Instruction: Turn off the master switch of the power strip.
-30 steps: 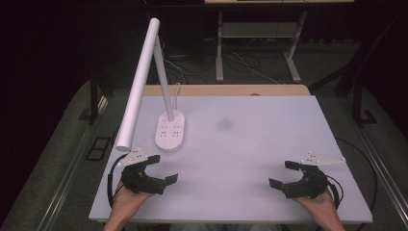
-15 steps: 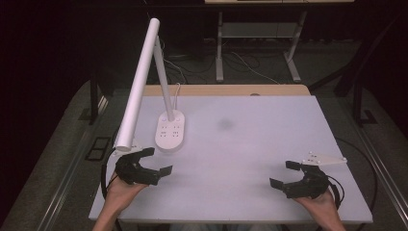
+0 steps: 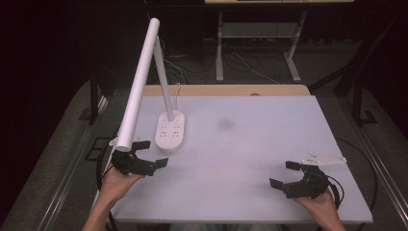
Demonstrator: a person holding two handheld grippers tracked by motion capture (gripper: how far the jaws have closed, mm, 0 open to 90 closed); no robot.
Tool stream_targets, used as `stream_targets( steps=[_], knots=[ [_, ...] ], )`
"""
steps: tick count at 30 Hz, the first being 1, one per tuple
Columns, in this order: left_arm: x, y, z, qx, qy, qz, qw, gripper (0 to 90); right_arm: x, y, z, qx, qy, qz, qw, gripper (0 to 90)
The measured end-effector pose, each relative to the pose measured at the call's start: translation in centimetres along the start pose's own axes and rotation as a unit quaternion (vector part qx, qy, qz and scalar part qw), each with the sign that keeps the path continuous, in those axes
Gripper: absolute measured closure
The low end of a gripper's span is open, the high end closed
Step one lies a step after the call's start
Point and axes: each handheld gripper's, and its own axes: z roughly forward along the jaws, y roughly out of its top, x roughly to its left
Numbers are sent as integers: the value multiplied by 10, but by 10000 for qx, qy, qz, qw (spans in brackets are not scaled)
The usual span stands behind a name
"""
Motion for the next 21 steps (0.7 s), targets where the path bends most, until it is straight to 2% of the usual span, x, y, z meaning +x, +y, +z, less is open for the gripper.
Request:
stream_targets(
  steps=[8, 14, 21],
  knots=[
    [14, 13, -3, 53, 75, -21, 10000, 11, 0, 0, 1, 17, -3, -33, 10000, 0],
    [21, 17, -4, 93, 108, -64, 9999, 16, 0, 0, 0, -8, 9, -24, 10000, 0],
    [34, 21, -4, 84, 216, -207, 9995, 20, 0, 0, 1, -11, -5, -15, 10000, 0]
  ],
)
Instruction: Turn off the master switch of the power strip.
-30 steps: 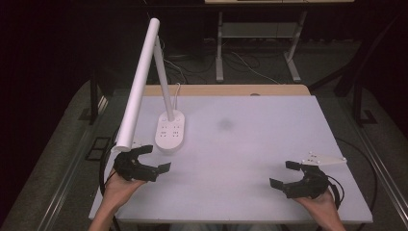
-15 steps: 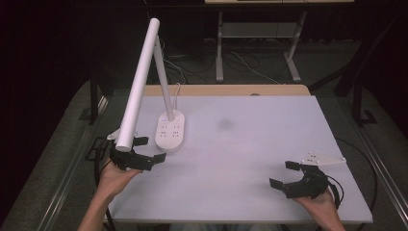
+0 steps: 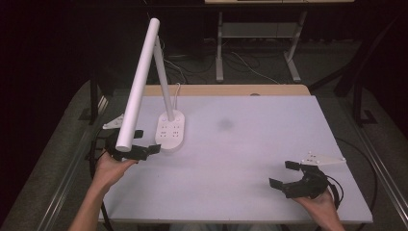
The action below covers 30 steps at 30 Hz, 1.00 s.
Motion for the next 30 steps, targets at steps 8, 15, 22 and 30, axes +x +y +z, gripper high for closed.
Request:
stream_targets(
  steps=[8, 15, 22, 30],
  knots=[
    [12, 6, 0, 60, 88, -6, 9999, 23, -1, 0, -1, 4, -7, -11, 10000, 0],
    [19, 12, -1, 41, 148, -50, 9999, 25, 0, 0, 0, 16, -16, -19, 10000, 0],
    [27, 22, 0, 60, 209, -64, 9997, 28, 0, -1, 0, 36, -22, -9, 10000, 0],
    [33, 28, 3, 75, 258, -67, 9996, 28, 0, -1, 0, 39, -22, -12, 10000, 0]
  ],
)
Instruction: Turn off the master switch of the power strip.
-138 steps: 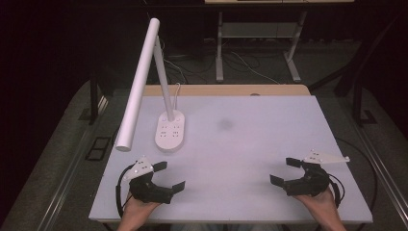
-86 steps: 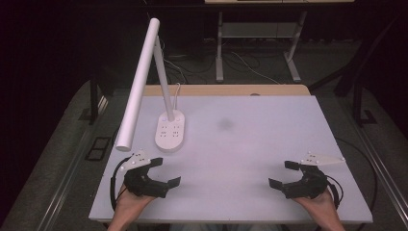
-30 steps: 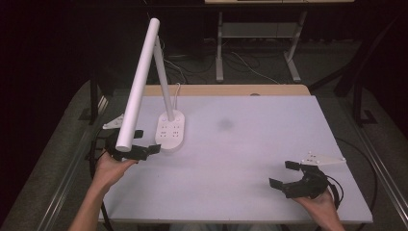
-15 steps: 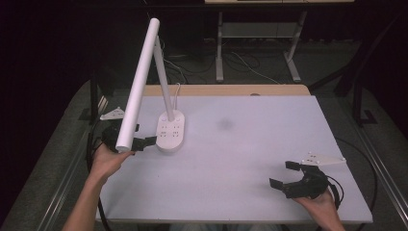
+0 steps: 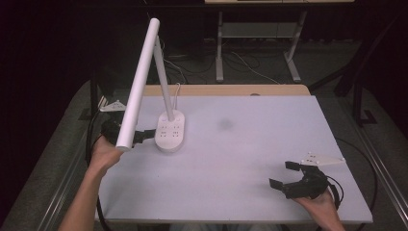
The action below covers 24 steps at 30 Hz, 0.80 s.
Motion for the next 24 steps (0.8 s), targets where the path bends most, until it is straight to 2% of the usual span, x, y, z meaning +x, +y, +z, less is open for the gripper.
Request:
stream_targets(
  steps=[7, 19, 24],
  knots=[
    [8, 7, 4, -60, 22, -103, 9999, 31, -1, 0, 0, 17, -5, -12, 10000, 0],
    [19, 22, 11, -102, 43, -99, 9999, 35, -1, -1, -1, 34, -5, -21, 10000, 0],
    [27, 25, 17, -236, 64, -248, 9994, 41, -1, -1, -1, 29, -6, -16, 10000, 0]
  ],
)
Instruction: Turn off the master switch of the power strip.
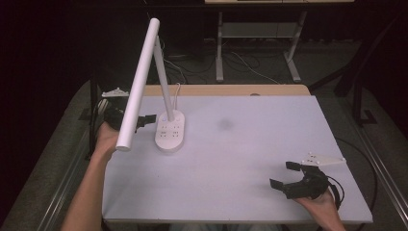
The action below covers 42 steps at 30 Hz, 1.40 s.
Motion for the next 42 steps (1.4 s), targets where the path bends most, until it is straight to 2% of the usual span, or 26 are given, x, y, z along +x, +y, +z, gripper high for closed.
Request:
stream_targets(
  steps=[6, 10, 16, 24, 34, 37, 42],
  knots=[
    [10, -1, 6, -21, 77, -146, 9999, 46, -1, 0, -1, 11, -6, 7, 10000, 0],
    [17, -2, 14, -65, 89, -401, 9991, 48, -2, -1, -1, -8, -14, 3, 10000, 0],
    [20, -4, 22, 24, 160, -459, 9988, 48, -2, -1, 0, 14, -24, -8, 10000, 0],
    [27, -6, 31, -22, 185, -611, 9980, 49, -2, -1, -1, 24, -21, 9, 10000, 0],
    [35, -9, 41, -233, 231, -900, 9954, 50, -2, -2, -2, 40, -20, -3, 10000, 0],
    [37, -10, 43, -311, 208, -1064, 9936, 55, -2, -2, -2, 15, -34, -14, 10000, 0],
    [40, -14, 49, -462, 203, -1203, 9915, 69, -2, -2, -3, 34, -46, 10, 10000, 0]
  ],
)
